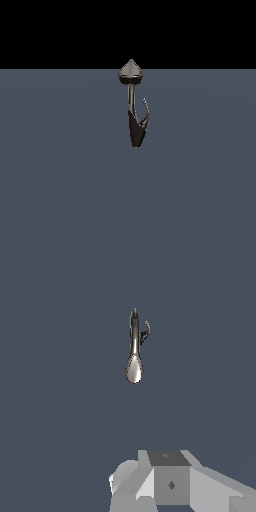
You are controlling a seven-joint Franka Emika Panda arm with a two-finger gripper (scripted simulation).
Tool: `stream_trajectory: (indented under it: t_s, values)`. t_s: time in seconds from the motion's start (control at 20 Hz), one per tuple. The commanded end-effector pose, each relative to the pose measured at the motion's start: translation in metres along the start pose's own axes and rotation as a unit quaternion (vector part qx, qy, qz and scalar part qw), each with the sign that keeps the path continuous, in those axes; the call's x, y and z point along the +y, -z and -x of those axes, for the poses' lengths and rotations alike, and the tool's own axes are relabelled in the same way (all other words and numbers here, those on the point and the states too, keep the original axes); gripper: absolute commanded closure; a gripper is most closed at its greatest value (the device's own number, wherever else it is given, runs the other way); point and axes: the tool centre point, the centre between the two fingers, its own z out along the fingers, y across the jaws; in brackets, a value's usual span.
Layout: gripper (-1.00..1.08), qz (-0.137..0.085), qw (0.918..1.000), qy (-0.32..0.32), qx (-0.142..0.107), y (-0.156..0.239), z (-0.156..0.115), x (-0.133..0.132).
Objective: Turn on the faucet by rotating a designated handle.
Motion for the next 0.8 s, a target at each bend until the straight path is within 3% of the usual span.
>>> stream_trajectory:
  t_s: [0.0, 0.4, 0.75]
  values:
    - [1.08, 0.000, 1.0000, 0.000, 0.000, 0.000, 0.000, 0.000]
    - [1.08, -0.007, 0.9997, -0.020, -0.009, -0.006, -0.010, -0.003]
    - [1.08, -0.025, 0.9969, -0.069, -0.031, -0.023, -0.036, -0.010]
